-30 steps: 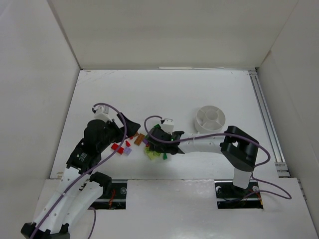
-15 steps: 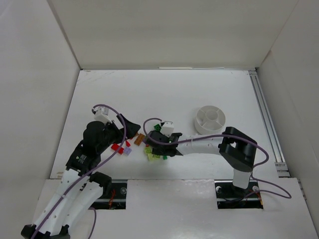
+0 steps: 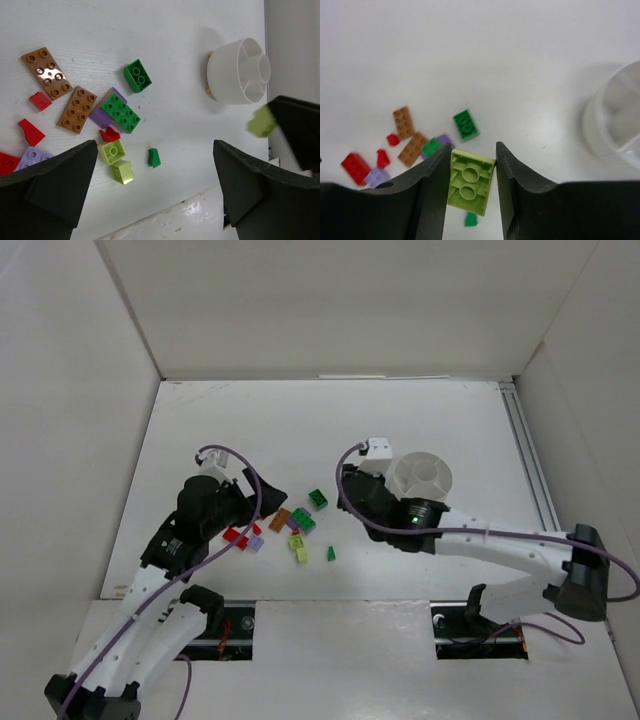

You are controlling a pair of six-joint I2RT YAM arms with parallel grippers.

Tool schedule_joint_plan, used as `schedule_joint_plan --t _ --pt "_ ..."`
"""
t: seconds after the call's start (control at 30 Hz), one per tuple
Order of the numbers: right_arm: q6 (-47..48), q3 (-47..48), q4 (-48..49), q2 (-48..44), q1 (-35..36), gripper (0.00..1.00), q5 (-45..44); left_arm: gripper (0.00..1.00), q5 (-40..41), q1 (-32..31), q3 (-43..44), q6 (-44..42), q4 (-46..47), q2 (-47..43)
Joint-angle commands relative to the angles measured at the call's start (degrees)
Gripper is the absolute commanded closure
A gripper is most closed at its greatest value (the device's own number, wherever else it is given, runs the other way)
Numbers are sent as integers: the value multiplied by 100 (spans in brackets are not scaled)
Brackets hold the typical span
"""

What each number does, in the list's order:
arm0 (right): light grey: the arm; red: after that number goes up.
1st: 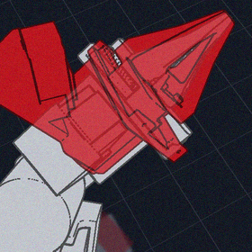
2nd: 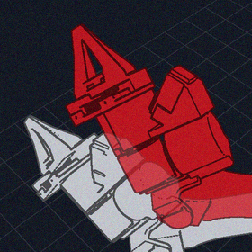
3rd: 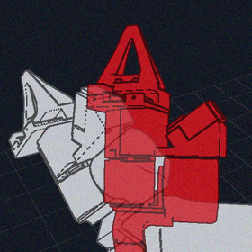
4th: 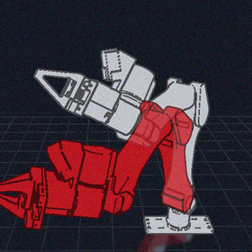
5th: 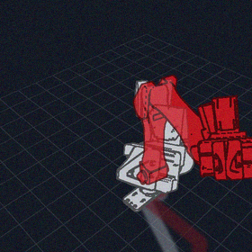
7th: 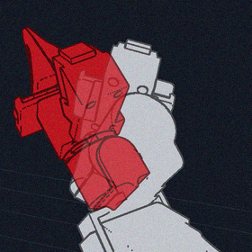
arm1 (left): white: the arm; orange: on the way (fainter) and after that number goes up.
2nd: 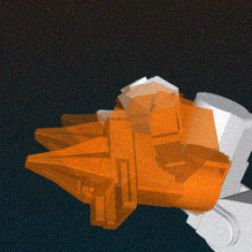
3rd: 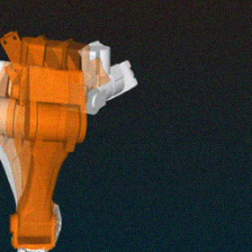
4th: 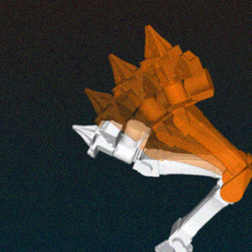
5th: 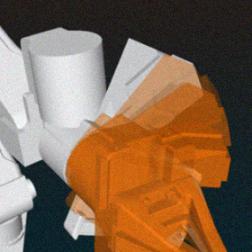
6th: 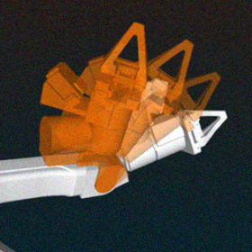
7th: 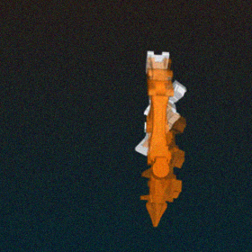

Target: Sort the legos into containers by color

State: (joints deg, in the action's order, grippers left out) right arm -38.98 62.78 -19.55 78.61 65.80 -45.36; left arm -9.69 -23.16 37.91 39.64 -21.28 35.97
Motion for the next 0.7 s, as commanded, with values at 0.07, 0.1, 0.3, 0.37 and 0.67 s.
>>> schedule_joint_plan --t 0.07,0.1,0.3,0.37,0.67 --pt "1925 -634 616 -1046 -927 76 -642 0 -200 -22 -90 -88 344 550" --pt "2121 -740 767 -1171 -1137 77 -432 0 -200 -22 -91 -88 396 630" --pt "3859 -1128 1716 -1227 -2519 79 1609 0 -191 -303 -319 35 537 1227" --pt "4125 -971 1718 -1015 -2572 79 1671 0 62 -610 -319 174 485 1404" --pt "4426 -530 1718 -154 -2730 79 1135 0 389 -980 -187 448 27 1853"
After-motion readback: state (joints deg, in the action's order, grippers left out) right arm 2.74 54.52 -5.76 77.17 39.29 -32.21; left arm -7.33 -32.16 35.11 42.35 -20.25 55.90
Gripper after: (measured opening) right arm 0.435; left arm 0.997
